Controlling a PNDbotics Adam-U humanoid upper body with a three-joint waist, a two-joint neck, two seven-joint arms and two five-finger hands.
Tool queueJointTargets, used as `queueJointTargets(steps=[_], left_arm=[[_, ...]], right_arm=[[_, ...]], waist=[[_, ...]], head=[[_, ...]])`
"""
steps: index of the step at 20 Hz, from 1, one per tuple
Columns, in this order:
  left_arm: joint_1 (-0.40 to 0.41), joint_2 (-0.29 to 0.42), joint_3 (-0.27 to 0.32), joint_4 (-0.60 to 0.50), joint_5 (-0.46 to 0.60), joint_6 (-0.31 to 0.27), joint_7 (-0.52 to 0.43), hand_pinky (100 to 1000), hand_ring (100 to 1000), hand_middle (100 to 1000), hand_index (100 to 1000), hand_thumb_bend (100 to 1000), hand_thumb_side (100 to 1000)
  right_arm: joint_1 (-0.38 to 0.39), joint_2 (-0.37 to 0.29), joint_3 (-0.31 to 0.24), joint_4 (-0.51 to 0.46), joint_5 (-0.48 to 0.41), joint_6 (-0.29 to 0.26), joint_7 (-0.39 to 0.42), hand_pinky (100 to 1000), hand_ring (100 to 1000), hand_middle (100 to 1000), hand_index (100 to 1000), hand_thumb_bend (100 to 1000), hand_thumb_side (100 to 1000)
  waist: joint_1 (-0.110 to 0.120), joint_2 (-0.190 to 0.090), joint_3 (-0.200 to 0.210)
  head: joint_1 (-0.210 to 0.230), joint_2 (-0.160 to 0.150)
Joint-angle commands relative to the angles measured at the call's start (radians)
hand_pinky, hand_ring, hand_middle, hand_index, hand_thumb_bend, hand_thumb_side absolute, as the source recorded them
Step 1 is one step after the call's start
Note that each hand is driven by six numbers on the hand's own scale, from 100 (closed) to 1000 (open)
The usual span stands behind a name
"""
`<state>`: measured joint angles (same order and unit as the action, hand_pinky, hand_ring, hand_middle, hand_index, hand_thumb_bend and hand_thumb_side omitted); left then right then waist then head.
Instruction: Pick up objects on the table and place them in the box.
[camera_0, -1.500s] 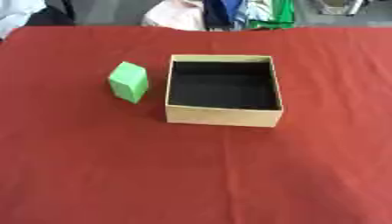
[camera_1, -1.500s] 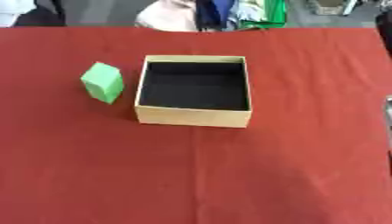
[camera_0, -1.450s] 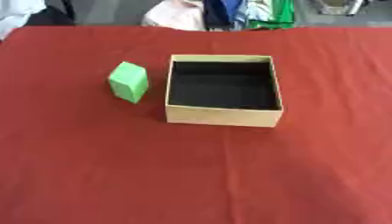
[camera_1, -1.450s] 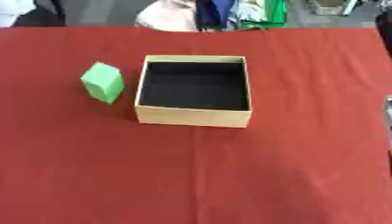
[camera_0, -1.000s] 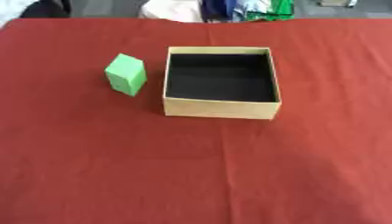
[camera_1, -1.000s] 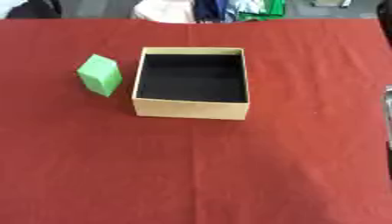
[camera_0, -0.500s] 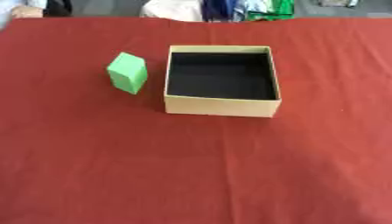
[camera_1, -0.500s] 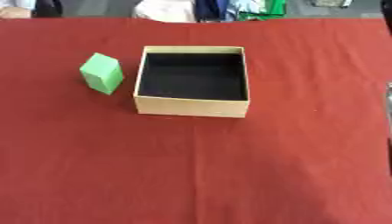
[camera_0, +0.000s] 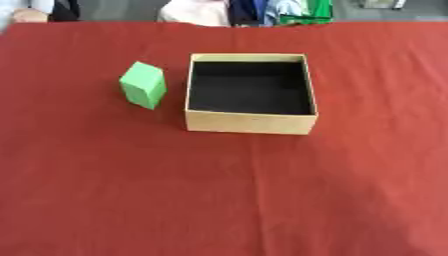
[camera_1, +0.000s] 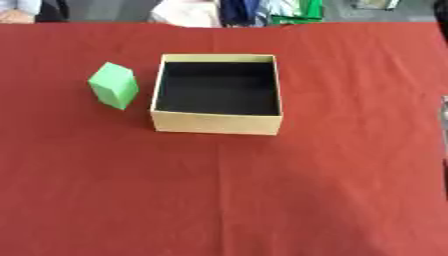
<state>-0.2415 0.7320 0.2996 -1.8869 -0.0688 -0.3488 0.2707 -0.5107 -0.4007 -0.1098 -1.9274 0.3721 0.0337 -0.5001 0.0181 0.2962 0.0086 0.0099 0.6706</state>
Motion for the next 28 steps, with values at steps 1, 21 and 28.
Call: queueJointTargets(steps=[1,21,28], left_arm=[[-0.023,0.138,-0.004,0.101,-0.028,-0.027,-0.034,782,723,776,925,100,100],[-0.271,0.373,-0.202,0.573,-0.379,-0.387,-0.605,850,861,880,995,596,100],[-0.366,0.335,-0.272,0.625,-0.448,-0.431,-0.748,853,879,895,1000,660,100]], right_arm=[[-0.018,-0.028,0.0,-0.017,0.006,-0.002,0.005,647,661,666,805,100,392],[-0.03,-0.024,0.02,-0.006,-0.004,-0.007,0.025,645,661,664,805,100,389],[-0.03,-0.017,0.026,-0.006,-0.01,-0.01,0.03,645,661,663,805,100,390]], waist=[[0.016,-0.023,-0.002],[0.018,-0.028,-0.023],[0.021,-0.029,-0.033]], head=[[0.005,-0.009],[0.042,-0.031],[0.059,-0.04]])
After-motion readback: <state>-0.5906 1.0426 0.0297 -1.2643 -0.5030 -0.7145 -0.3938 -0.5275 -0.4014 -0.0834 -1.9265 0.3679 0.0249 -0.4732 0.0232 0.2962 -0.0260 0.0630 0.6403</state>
